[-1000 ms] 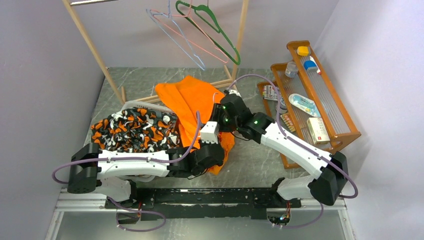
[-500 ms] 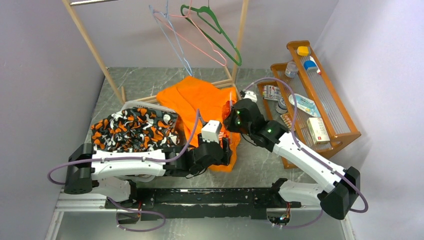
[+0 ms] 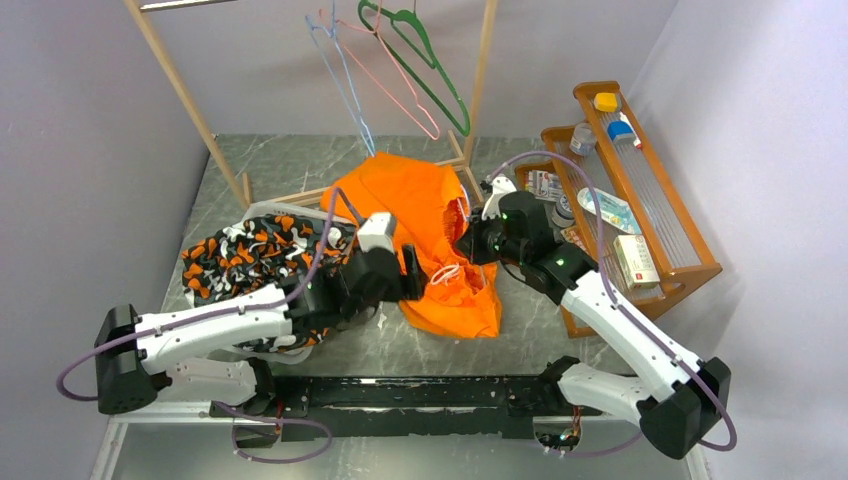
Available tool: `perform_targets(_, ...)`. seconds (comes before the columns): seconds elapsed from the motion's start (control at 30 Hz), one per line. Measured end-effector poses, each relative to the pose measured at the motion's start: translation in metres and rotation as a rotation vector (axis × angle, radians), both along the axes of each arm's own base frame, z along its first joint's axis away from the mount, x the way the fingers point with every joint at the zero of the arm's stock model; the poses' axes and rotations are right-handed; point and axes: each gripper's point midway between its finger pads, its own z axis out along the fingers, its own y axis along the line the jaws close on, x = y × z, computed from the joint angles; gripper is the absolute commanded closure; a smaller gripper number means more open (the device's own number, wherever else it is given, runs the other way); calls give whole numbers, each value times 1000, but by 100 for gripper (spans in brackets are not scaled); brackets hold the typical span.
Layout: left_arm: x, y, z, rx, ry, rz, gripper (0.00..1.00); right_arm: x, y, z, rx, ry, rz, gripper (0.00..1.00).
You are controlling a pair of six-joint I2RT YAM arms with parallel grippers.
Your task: Remove the shorts from the hanger
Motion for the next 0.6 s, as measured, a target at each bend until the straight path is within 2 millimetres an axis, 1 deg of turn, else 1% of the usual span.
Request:
perform_targets(0.03,13,8,0,8,10,31,22,-5,3,5,7,-16,48,100)
perform_targets(0.13,45,25,10,-3,23,85,8,-19,10,15,15,-56,171,100)
perform_targets(0.17,54,29,16,-15,19,96,6,-24,12,17,13,-62,208,100)
perform_targets(0.2,60,32,23,-28,12,99,6,-29,13,17,9,-61,241,100)
perform_targets(0.27,65,34,37,-63,-7,79,9,-38,16,18,4,-49,307,100)
perform_targets(0.33,66,30,53,-95,-29,37,11,-50,20,21,10,-35,381,100)
perform_targets(0.4,66,22,71,-123,-57,-16,14,-59,24,27,21,-26,437,100)
perform_targets(0.47,66,15,81,-130,-77,-51,15,-66,28,32,36,-16,489,100)
perform_targets(0.53,68,11,81,-116,-84,-72,19,-70,31,35,49,-7,523,100)
perform_targets(0.6,69,7,73,-88,-75,-88,25,-75,34,36,61,6,550,100)
